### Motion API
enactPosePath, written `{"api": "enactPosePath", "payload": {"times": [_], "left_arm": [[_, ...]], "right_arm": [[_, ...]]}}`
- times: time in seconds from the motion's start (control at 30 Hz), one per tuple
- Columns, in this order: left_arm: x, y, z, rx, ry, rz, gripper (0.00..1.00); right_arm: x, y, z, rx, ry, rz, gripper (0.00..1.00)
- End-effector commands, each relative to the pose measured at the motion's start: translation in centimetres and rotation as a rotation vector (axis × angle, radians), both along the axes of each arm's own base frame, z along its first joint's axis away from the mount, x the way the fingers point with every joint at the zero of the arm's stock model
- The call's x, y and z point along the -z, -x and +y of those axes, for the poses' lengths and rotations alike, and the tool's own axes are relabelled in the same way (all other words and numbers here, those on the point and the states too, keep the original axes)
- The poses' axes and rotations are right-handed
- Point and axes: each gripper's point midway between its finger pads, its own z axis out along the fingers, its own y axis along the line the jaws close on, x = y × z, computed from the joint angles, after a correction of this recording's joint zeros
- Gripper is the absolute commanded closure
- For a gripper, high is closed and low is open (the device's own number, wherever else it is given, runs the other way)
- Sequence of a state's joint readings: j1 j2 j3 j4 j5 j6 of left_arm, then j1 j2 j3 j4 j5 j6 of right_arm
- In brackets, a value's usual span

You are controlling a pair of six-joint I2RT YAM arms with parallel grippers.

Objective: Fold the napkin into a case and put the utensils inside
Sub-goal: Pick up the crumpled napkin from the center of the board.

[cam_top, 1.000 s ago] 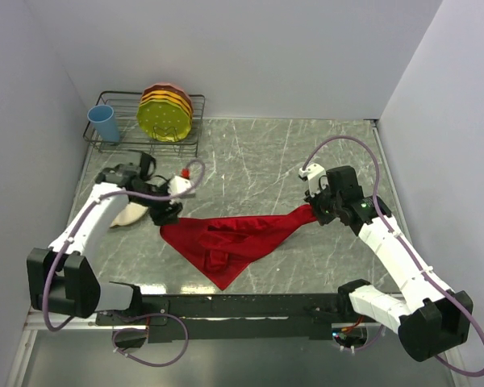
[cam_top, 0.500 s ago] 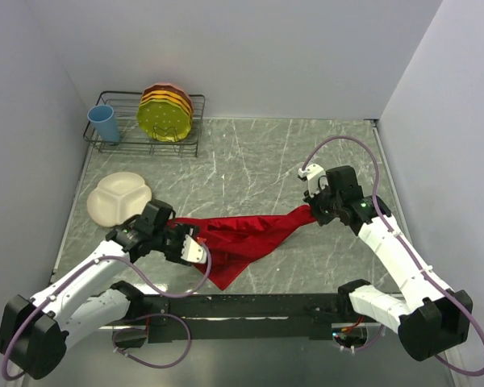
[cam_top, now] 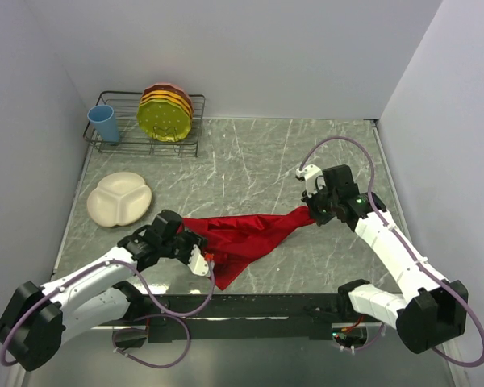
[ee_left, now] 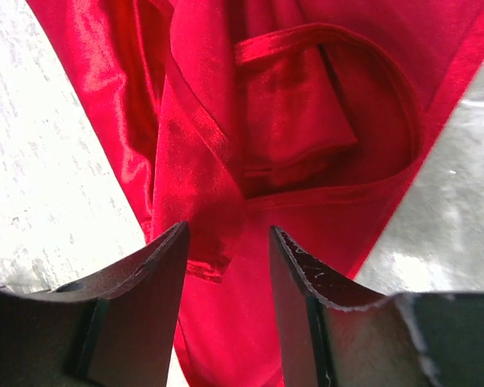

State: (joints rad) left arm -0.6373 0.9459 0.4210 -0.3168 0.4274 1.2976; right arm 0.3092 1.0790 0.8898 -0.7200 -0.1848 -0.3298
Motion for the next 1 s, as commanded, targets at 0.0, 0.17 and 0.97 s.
{"api": "enactPosePath", "payload": {"times": [0.0, 0.17, 0.97], "left_arm": [[-0.7, -1.4, -1.3, 0.030, 0.038, -0.084, 0.50], [-1.1, -3.6, -1.8, -0.085, 0.055, -0.060, 0.87], [-30.4, -10.3, 7.0, -0.854, 0.580, 0.132, 0.99]], "right_arm": [[-1.4, -1.4, 0.4, 0.018, -0.029, -0.049, 1.00], [-1.8, -1.6, 0.3, 0.020, -0.027, -0.066, 1.00], [-32.6, -8.9, -0.5, 0.288, -0.355, -0.725, 1.00]]}}
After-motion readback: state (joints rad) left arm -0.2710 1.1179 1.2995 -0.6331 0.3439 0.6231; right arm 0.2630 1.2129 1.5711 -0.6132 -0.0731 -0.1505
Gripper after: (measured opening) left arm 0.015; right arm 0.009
